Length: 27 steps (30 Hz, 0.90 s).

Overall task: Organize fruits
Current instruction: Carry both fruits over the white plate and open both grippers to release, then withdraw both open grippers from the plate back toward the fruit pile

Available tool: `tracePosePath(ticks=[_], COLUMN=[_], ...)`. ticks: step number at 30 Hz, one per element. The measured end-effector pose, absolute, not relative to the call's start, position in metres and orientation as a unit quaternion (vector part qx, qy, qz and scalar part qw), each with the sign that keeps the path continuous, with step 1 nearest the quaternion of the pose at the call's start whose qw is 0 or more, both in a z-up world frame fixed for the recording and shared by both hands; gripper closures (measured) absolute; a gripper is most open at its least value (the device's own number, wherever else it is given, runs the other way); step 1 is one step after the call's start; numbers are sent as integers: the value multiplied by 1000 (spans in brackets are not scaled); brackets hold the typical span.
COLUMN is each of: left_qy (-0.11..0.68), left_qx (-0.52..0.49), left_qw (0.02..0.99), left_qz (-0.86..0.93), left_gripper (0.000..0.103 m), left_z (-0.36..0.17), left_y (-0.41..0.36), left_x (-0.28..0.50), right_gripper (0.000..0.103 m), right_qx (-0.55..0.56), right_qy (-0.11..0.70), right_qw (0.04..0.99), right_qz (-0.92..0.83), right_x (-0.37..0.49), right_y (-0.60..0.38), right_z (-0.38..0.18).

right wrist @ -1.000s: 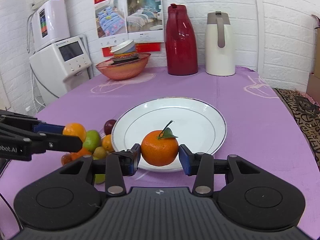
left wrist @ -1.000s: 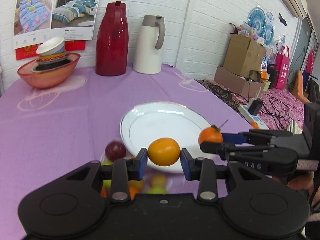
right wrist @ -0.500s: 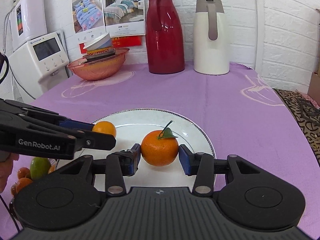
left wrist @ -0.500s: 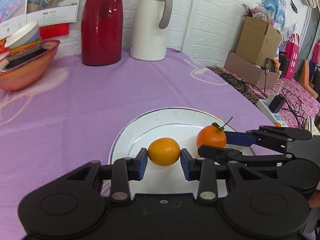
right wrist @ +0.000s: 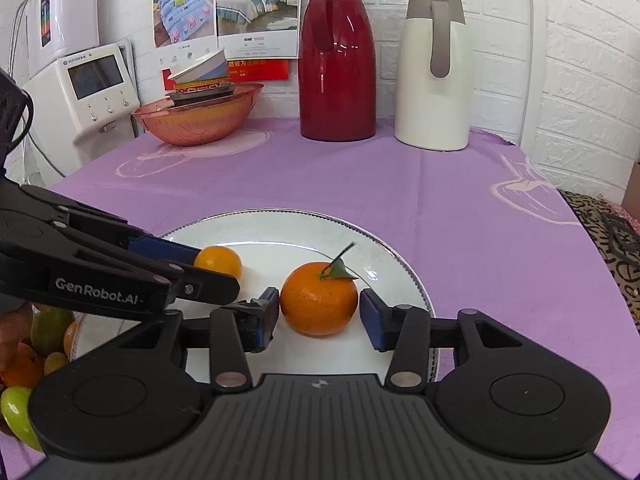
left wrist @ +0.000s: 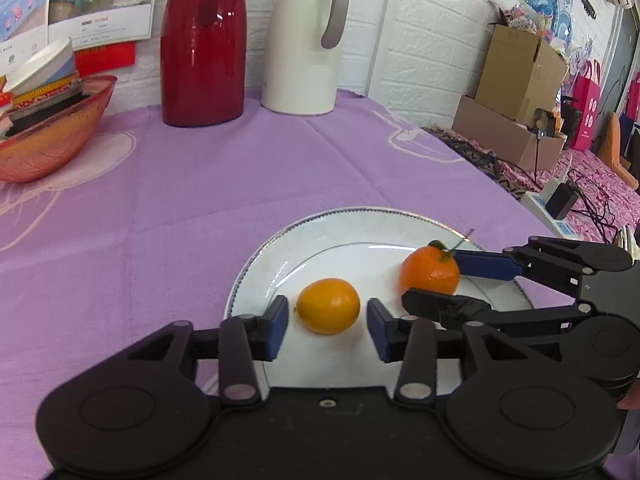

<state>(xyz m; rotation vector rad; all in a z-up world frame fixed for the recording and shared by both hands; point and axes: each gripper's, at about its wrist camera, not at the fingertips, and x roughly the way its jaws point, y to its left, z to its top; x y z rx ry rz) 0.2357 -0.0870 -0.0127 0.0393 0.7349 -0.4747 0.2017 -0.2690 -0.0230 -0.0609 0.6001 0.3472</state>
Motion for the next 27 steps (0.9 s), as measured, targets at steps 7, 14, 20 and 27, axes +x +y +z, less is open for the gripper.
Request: tracePosePath(ticks=[7,14,20,27], left_qy=[293,287,283,299], left_qx=[1,-13,-15,-30], left_qw=[936,942,950,947], left_qz=[-194,-171,-134,-114], left_gripper=[0,0,0,0], left_z=[27,42,37,19], left_y=[-71,-47,-22,2], left_x=[189,127,73,38], right_gripper=[0,0,0,0], right_qx=[-38,-13,-10,-18], right_qy=[256,266,255,265], right_qw=[953,951,951,945], right_qz=[158,159,173,193], right_x=[170,125,85,58], right_y=[-273,-272,-264,-247], right_z=[0,21,27,16])
